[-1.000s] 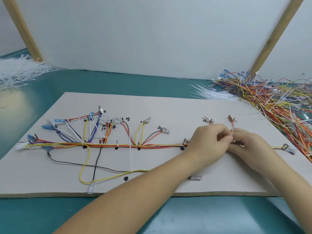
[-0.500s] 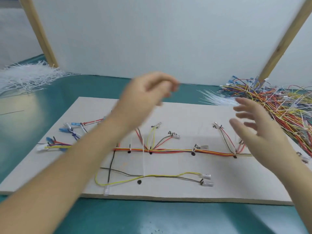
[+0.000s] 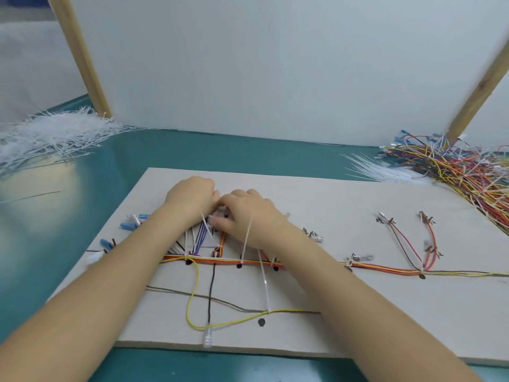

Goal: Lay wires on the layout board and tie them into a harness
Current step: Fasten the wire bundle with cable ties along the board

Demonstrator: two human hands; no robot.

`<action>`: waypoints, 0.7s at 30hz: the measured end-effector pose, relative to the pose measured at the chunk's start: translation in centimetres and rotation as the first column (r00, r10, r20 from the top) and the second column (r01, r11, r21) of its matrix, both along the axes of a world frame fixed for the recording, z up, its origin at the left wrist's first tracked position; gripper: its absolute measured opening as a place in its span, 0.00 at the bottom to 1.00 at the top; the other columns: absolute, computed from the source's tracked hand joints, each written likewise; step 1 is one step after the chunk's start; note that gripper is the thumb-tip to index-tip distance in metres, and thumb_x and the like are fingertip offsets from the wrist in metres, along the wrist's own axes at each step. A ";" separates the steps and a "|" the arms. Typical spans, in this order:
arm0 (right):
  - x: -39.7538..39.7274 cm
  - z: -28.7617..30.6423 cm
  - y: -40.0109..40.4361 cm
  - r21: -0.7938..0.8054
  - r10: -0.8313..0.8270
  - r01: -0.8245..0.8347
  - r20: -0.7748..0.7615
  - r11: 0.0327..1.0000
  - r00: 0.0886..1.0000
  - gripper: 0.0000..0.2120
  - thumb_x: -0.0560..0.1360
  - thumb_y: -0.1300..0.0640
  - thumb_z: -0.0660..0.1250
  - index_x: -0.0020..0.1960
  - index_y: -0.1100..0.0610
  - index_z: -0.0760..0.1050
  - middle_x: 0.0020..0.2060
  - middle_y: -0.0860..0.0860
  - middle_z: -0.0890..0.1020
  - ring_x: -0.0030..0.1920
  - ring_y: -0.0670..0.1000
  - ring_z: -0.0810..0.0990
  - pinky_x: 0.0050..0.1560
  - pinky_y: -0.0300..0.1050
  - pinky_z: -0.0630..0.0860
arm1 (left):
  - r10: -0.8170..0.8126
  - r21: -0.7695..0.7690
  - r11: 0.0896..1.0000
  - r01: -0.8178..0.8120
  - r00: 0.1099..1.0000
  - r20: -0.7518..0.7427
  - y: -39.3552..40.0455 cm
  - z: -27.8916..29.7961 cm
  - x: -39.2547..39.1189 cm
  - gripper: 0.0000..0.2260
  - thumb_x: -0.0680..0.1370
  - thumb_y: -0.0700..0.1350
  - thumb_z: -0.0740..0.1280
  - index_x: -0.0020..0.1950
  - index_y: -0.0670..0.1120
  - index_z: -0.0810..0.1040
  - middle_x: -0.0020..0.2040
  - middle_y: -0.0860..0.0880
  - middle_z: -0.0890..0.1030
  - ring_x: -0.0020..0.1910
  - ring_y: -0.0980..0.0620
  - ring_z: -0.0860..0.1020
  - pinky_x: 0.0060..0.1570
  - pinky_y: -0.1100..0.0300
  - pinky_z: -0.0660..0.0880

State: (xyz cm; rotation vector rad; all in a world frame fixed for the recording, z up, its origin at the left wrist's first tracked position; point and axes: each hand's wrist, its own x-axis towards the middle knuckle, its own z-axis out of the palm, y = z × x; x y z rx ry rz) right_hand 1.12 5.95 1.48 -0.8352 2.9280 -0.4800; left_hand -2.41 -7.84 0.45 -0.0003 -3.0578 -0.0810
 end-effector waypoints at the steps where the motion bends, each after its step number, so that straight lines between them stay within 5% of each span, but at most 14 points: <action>1: -0.1 -0.3 -0.5 -0.010 0.007 -0.007 -0.010 1.000 1.000 0.18 0.77 0.45 0.61 0.60 0.56 0.73 0.56 0.54 0.75 0.58 0.58 0.69 0.57 0.53 0.70 | -0.002 -0.010 1.000 0.002 1.000 -0.004 0.0 0.0 -0.2 0.12 0.79 0.46 0.56 0.50 0.40 0.75 0.51 0.39 0.78 0.49 0.40 0.75 0.41 0.57 0.65; 6: -0.2 -1.4 -0.9 -0.093 0.065 -0.062 0.027 0.994 0.998 0.15 0.78 0.51 0.61 0.60 0.60 0.69 0.52 0.54 0.78 0.53 0.58 0.68 0.57 0.56 0.68 | -0.011 0.022 1.000 0.012 0.999 -0.040 -0.2 -0.1 -0.2 0.13 0.80 0.49 0.57 0.43 0.43 0.73 0.48 0.40 0.78 0.43 0.42 0.72 0.40 0.57 0.64; 9: 0.3 -1.2 -0.9 -0.305 0.057 -0.048 0.022 0.951 0.998 0.06 0.78 0.54 0.62 0.47 0.57 0.69 0.43 0.54 0.78 0.47 0.56 0.66 0.53 0.54 0.68 | 0.008 0.097 0.995 0.001 0.996 -0.086 -0.3 -0.2 -0.1 0.11 0.78 0.47 0.58 0.38 0.43 0.70 0.41 0.42 0.75 0.40 0.43 0.69 0.37 0.57 0.63; 12: 1.1 -0.8 -0.9 -0.488 0.088 -0.104 -0.055 0.866 0.995 0.08 0.78 0.56 0.63 0.43 0.57 0.66 0.37 0.53 0.75 0.43 0.56 0.66 0.47 0.49 0.64 | 0.034 0.204 0.979 -0.011 0.993 -0.110 -0.5 -0.2 -0.2 0.12 0.76 0.45 0.59 0.33 0.43 0.66 0.33 0.46 0.69 0.37 0.43 0.68 0.35 0.57 0.62; 15: 0.9 -0.1 -0.3 -0.482 0.063 -0.063 -0.016 0.874 0.998 0.09 0.76 0.52 0.65 0.43 0.57 0.71 0.36 0.47 0.74 0.45 0.53 0.69 0.45 0.44 0.64 | 0.100 0.325 0.945 -0.013 0.962 -0.253 -0.7 0.2 -0.2 0.15 0.77 0.48 0.59 0.31 0.46 0.63 0.29 0.48 0.68 0.33 0.43 0.67 0.28 0.56 0.56; 19: 0.1 -0.1 1.5 -0.195 -0.111 0.127 0.088 0.973 0.990 0.22 0.74 0.36 0.60 0.56 0.53 0.74 0.54 0.50 0.75 0.57 0.53 0.69 0.57 0.51 0.68 | 0.049 0.081 0.996 -0.033 0.979 -0.196 -0.6 0.0 0.5 0.13 0.77 0.58 0.57 0.44 0.49 0.69 0.41 0.51 0.72 0.41 0.47 0.71 0.35 0.58 0.63; 21: 0.1 -0.1 1.9 -0.070 -0.130 0.136 0.079 0.988 0.988 0.25 0.74 0.32 0.54 0.52 0.51 0.75 0.51 0.50 0.73 0.55 0.53 0.68 0.54 0.51 0.67 | 0.004 -0.023 1.000 -0.007 0.994 -0.113 -0.3 -0.3 0.7 0.13 0.77 0.58 0.57 0.45 0.48 0.68 0.45 0.48 0.74 0.42 0.47 0.69 0.37 0.57 0.64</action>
